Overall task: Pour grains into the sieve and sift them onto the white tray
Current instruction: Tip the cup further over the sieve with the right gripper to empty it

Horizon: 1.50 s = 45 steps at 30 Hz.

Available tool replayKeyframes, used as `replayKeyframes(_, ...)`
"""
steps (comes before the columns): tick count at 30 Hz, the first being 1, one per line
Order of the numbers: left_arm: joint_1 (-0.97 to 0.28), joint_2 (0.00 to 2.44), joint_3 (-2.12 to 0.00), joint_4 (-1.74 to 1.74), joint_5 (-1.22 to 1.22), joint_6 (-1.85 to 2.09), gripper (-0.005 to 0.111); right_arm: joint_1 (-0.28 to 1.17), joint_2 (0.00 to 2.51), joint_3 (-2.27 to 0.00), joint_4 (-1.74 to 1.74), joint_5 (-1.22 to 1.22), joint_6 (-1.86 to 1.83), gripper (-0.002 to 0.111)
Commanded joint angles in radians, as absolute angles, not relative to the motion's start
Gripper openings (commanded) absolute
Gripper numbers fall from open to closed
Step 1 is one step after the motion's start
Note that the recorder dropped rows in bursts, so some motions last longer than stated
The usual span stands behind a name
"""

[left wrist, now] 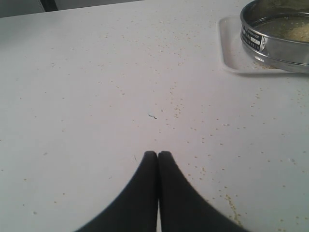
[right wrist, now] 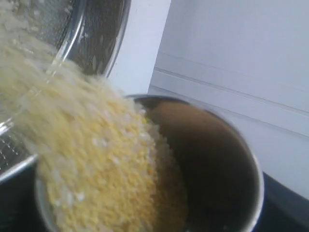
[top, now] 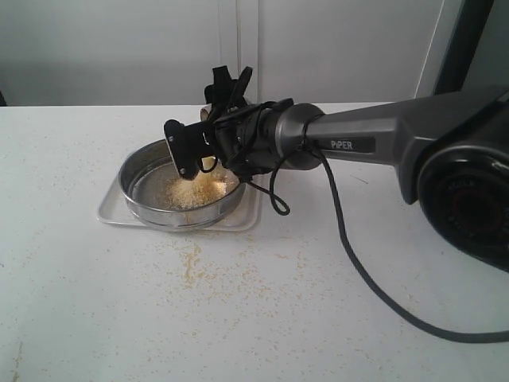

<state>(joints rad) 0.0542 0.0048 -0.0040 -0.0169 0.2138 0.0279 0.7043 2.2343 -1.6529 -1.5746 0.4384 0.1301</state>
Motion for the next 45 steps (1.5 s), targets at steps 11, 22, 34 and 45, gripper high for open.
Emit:
replayKeyframes(11,0.057,0.0,0.0,-0.025,0.211,0.026,0.0,0.726,2.223,-1.664,-1.59,0.534,0.082,0.0)
replayKeyframes(22,0.057,0.0,0.0,-0.025,0.211,0.026,0.0,0.743,2.223,-1.664,-1.59,0.588,0.05,0.0)
replayKeyframes(34,0.057,0.0,0.0,-0.025,0.211,0.026,0.0,0.771,2.223,-1.664,-1.638,0.667,0.045,0.0)
replayKeyframes(45,0.057,0.0,0.0,-0.025,0.211,0.026,0.0,0.799,2.225,-1.664,-1.727,0.739,0.049,0.0)
